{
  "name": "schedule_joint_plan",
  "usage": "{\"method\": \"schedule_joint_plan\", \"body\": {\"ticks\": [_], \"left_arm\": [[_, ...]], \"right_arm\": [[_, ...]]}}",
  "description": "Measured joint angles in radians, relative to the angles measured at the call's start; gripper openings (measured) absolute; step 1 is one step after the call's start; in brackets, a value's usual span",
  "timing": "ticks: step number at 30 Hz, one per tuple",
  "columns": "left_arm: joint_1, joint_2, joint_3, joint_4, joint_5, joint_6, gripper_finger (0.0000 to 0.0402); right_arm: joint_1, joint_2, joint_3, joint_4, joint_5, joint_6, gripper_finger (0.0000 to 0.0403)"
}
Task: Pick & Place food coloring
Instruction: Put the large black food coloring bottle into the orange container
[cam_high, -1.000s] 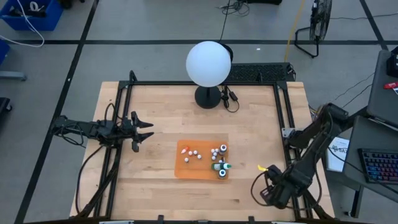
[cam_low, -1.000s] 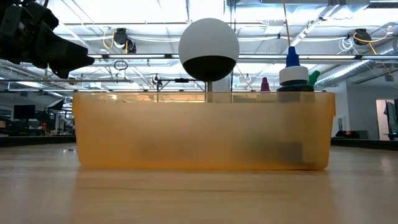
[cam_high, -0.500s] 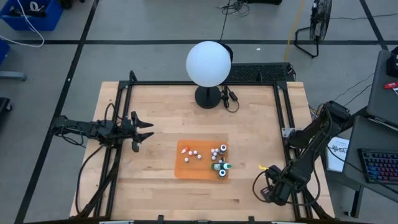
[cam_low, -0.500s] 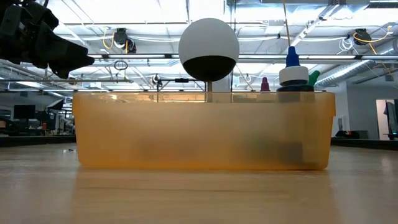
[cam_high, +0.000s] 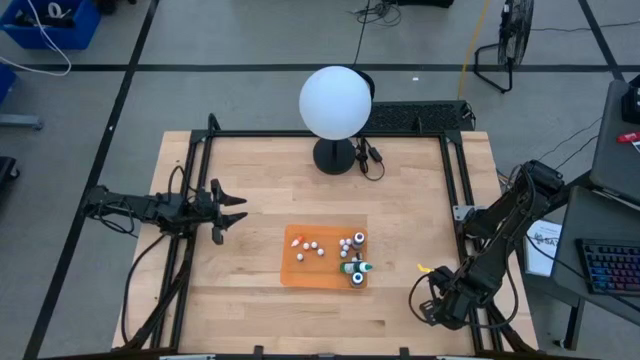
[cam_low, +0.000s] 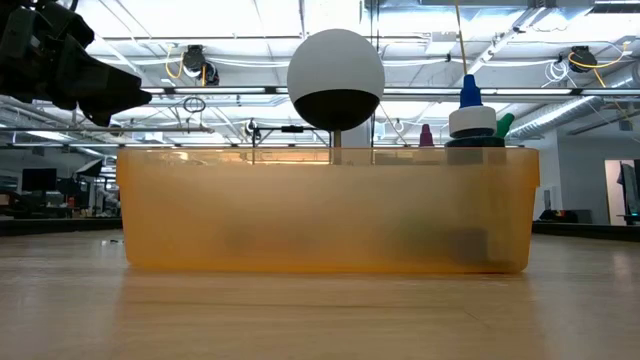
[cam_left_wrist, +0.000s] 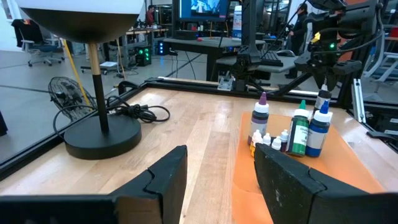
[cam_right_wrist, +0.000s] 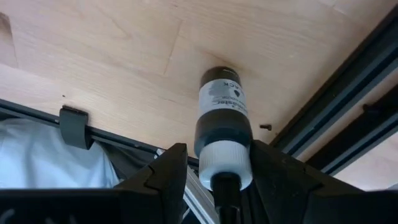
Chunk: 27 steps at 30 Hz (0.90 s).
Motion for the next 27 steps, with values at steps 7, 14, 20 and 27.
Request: {"method": "schedule_joint_plan", "body": {"ticks": [7,14,20,27], "left_arm": [[0.000,0.000,0.000,0.000,0.000,0.000,0.0187],[0.000,0.000,0.000,0.000,0.000,0.000,0.0186],[0.000,0.000,0.000,0.000,0.000,0.000,0.0186],[0.000,0.000,0.000,0.000,0.000,0.000,0.0187]], "right_arm": [[0.015,0.000,0.000,0.001,-0.047,0.069,0.0167],[0.033,0.000,0.000,-0.012,-0.018,0.076,0.0167],[0.033,0.000,0.000,-0.032,-0.020,0.061,0.0145],[0.032,0.000,0.000,-0.040,-0.018,-0.007,0.0102]]}}
